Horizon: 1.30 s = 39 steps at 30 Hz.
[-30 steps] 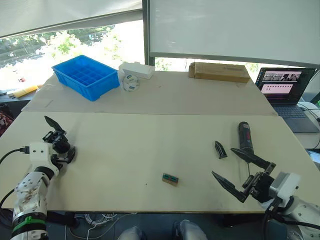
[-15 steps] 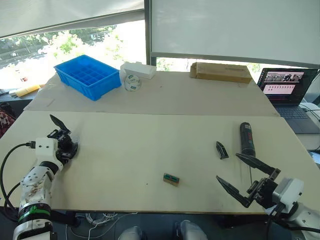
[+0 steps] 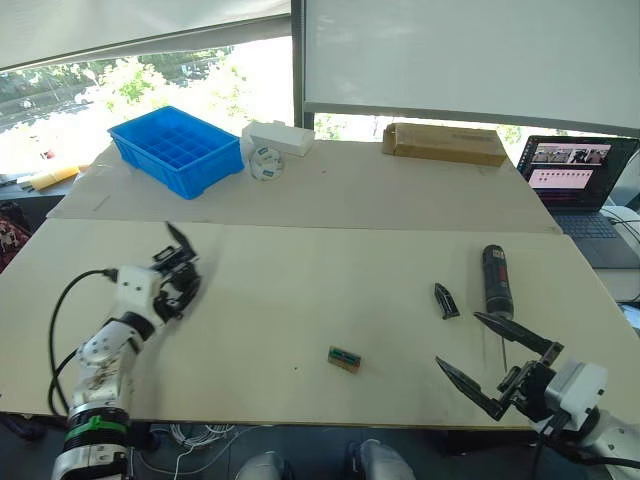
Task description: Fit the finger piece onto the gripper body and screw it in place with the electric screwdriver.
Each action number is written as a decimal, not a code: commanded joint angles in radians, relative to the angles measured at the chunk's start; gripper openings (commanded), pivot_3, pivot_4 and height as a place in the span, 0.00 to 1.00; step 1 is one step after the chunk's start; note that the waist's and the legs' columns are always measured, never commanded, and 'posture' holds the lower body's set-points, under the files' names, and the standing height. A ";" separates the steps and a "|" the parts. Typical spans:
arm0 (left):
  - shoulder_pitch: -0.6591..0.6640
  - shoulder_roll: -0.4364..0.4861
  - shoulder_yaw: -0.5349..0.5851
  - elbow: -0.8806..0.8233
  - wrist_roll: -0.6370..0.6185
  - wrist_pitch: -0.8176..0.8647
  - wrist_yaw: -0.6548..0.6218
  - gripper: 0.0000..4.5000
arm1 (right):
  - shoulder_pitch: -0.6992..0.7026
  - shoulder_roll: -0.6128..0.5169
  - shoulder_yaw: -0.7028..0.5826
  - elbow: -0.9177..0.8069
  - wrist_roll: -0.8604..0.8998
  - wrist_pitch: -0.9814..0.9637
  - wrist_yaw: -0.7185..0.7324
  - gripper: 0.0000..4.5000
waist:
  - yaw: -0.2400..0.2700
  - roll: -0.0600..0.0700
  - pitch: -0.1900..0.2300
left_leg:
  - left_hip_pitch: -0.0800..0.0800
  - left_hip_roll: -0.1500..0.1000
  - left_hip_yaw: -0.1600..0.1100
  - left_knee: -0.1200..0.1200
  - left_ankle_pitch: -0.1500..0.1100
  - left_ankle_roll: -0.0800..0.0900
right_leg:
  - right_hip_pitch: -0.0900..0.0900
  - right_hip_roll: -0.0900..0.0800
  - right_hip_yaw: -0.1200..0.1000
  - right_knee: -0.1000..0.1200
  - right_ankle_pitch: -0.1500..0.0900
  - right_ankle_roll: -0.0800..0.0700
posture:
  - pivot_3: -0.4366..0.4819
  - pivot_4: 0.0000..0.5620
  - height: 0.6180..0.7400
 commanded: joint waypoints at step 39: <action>-0.085 -0.084 -0.342 -0.091 0.080 0.192 -0.212 0.99 | 0.095 -0.019 -0.042 -0.123 0.078 0.093 -0.023 1.00 | -0.004 0.009 -0.005 | 0.001 0.002 -0.005 0.000 0.000 0.005 | 0.001 0.004 0.005 -0.001 -0.002 0.003 | 0.48 0.27 1.00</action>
